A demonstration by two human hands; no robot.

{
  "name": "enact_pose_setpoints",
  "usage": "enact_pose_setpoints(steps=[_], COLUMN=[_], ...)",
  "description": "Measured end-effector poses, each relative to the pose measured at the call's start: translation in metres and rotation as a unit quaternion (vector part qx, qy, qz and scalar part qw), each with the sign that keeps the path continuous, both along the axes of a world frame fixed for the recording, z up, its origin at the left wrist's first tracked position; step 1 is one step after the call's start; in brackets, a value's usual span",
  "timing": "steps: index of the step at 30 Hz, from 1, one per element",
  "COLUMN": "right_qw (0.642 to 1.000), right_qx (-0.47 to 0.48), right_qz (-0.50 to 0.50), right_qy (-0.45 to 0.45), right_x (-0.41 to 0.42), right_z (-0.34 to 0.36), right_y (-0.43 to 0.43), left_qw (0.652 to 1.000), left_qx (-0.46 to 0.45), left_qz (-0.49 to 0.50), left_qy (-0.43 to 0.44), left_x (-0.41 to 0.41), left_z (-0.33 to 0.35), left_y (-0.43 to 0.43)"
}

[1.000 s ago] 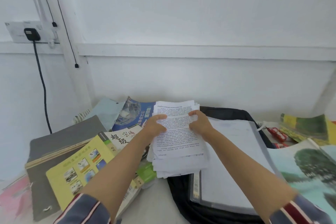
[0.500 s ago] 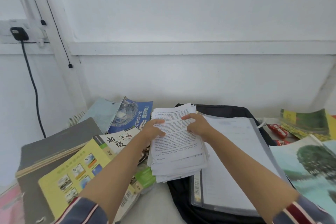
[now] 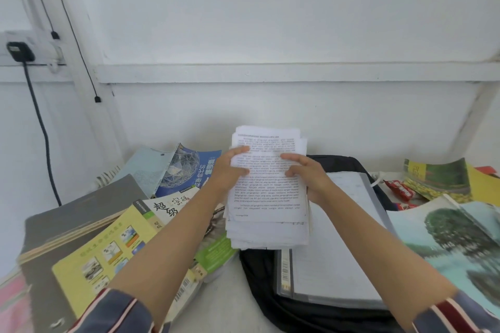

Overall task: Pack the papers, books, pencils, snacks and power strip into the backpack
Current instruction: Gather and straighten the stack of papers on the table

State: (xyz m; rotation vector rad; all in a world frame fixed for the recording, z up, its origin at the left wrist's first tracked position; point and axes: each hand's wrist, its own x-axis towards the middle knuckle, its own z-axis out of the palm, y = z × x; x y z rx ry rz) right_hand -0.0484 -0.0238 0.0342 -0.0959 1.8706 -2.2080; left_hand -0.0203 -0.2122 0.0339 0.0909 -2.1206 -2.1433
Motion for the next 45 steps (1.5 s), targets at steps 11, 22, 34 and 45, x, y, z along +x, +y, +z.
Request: enact_pose_setpoints(steps=[11,22,34,45], right_qw=[0.967,0.969,0.955,0.958], right_qx=[-0.04,0.025,0.003,-0.018], right_qz=[-0.04,-0.006,0.029,-0.005], right_qy=[0.248,0.244,0.294,0.285], right_x=[0.018,-0.005,-0.014,-0.015], right_z=[0.051,0.014,0.001,-0.007], right_y=[0.085,0.159,0.157,0.152], left_qw=[0.969,0.979,0.978,0.975], left_qx=[-0.07,-0.064,-0.093,-0.146], left_qz=[-0.019,-0.036,-0.025,-0.006], left_qy=[0.236,0.19,0.186,0.167], left_x=[0.011,-0.013,-0.014,-0.014], left_z=[0.049,0.012,-0.009,-0.007], left_y=[0.081,0.144,0.149,0.141])
